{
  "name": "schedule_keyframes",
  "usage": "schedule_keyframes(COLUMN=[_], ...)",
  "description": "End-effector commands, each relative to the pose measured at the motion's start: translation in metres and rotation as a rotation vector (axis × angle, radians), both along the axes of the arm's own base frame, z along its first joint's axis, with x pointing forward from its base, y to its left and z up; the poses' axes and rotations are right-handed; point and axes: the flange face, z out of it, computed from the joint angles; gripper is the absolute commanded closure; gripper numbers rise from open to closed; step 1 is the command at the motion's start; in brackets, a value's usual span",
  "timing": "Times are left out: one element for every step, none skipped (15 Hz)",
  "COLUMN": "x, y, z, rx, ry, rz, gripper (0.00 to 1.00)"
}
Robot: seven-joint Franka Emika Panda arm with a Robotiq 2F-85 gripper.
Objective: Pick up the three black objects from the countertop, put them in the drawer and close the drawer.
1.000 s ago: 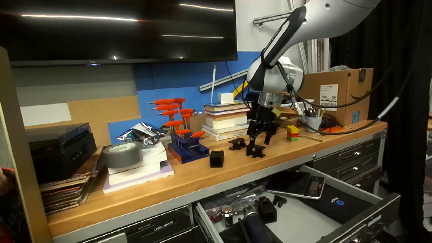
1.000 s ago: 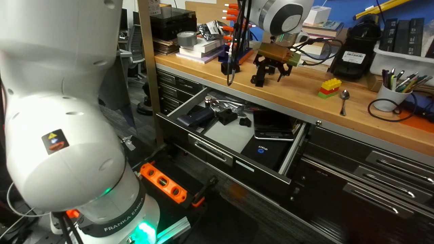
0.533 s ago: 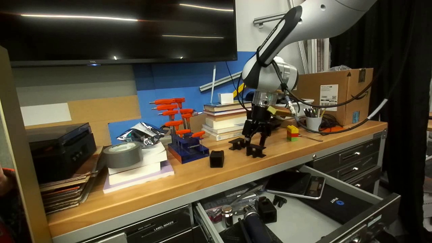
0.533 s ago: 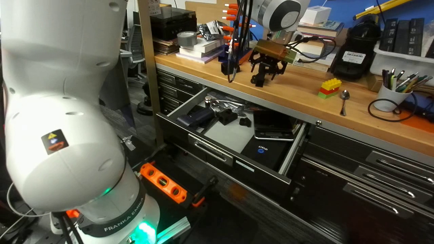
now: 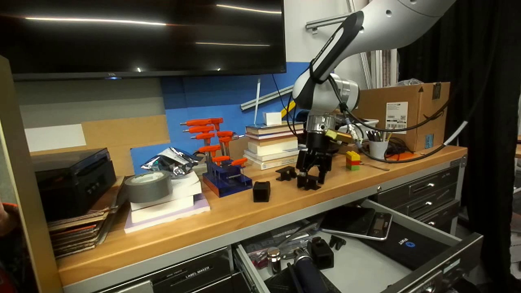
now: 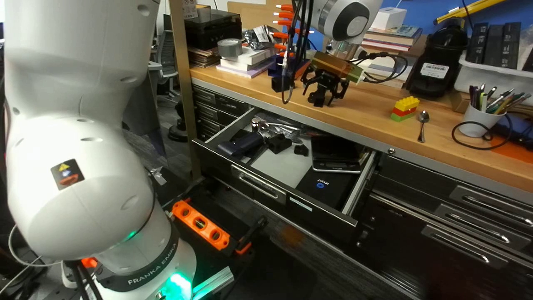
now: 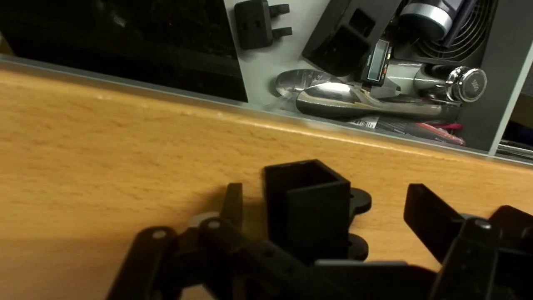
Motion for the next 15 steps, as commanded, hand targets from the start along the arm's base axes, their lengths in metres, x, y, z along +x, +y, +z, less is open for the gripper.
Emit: schedule_keyframes(x=[0.0079, 0.0093, 0.0108, 0.0120, 0.0133, 0.0140, 0.0149, 0.0154, 0.0156, 0.0159, 0.0158, 0.0157, 0.0161, 0.0163, 0.0156], y=[-0.0043, -0.0044, -0.0046, -0.0041, -0.0037, -0.0035, -0.0031, -0.0030, -0.0031, -0.0033, -0.0036, -0.0038, -0.0044, -0.0052, -0.0059], z=[-0.0009, -0.0033, -0.0046, -0.0049, -0.0045, -0.0040, -0.0040, -0.0043, -0.0045, -0.0051, -0.0056, -0.0051, -0.0042, -0.0032, -0.0030], rx=[-0.024, -0.032, -0.035, -0.040, -0.044, -0.048, -0.052, -0.055, -0.058, -0.063, -0.071, -0.076, -0.084, -0.092, -0.104], ry=[-0.033, -0.040, -0.049, -0.056, -0.065, -0.069, -0.074, -0.077, -0.080, -0.085, -0.090, -0.095, -0.104, -0.112, -0.118], rz=[-0.013, -0.017, -0.019, -0.019, -0.018, -0.017, -0.016, -0.014, -0.014, -0.015, -0.018, -0.020, -0.027, -0.033, -0.039], gripper=[0.00, 0.00, 0.00, 0.00, 0.00, 0.00, 0.00, 0.00, 0.00, 0.00, 0.25, 0.26, 0.34, 0.42, 0.49])
